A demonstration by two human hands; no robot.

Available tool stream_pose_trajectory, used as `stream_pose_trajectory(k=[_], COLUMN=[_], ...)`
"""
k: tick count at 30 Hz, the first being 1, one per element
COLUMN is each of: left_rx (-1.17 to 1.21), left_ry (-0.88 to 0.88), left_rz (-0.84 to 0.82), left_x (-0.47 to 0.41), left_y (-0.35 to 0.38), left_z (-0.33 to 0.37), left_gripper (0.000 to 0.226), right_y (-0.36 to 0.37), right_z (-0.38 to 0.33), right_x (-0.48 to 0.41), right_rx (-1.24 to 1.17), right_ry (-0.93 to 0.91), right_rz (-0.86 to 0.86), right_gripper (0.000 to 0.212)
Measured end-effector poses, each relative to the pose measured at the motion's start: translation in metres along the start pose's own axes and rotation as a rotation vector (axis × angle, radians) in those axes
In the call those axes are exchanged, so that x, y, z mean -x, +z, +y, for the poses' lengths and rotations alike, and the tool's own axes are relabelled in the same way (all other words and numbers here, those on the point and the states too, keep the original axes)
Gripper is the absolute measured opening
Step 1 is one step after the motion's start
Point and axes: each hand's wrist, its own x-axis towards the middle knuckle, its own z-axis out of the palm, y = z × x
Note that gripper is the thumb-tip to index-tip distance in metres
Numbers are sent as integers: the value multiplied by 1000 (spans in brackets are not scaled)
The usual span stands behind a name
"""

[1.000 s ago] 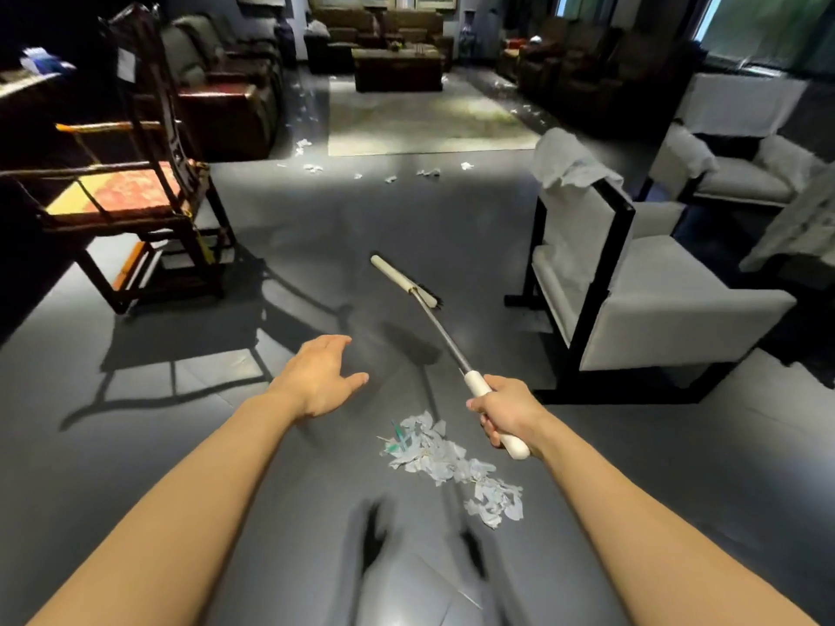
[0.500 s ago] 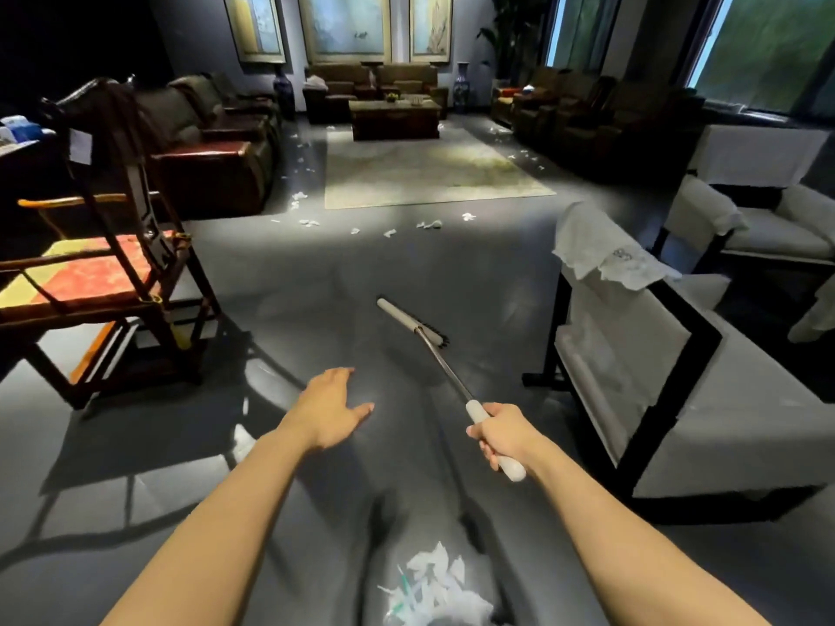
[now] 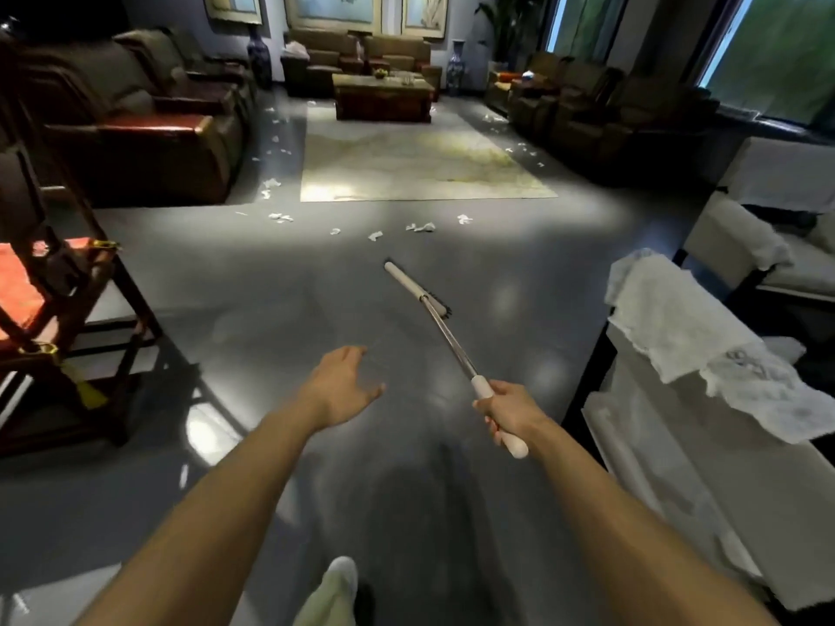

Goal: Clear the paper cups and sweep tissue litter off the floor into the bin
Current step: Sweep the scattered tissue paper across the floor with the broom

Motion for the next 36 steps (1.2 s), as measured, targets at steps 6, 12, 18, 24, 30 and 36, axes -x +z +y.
stream_pose_trajectory(k=[6, 12, 18, 24, 30, 36], left_rx=[-27, -98, -84, -91, -40, 31], left_ry=[2, 88, 96, 129, 125, 152], left_rz=[-67, -142, -215, -195, -236, -209], left_x=[-187, -356, -550, -749, -924, -1133], left_y=[-57, -62, -31, -35, -11, 22], left_z=[-23, 6, 54, 139, 199, 262], left_gripper=[69, 69, 69, 68, 67, 66], right_y=[-5, -52, -122, -223, -302, -391], right_z=[-90, -140, -198, -277, -330, -385], right_x=[-150, -271, -443, -606, -760, -954], right_rx=[-43, -72, -143, -137, -173, -199], right_ry=[51, 80, 102, 110, 118, 139], right_rz=[94, 177, 221, 231, 284, 315], right_gripper=[34, 46, 35, 28, 37, 34])
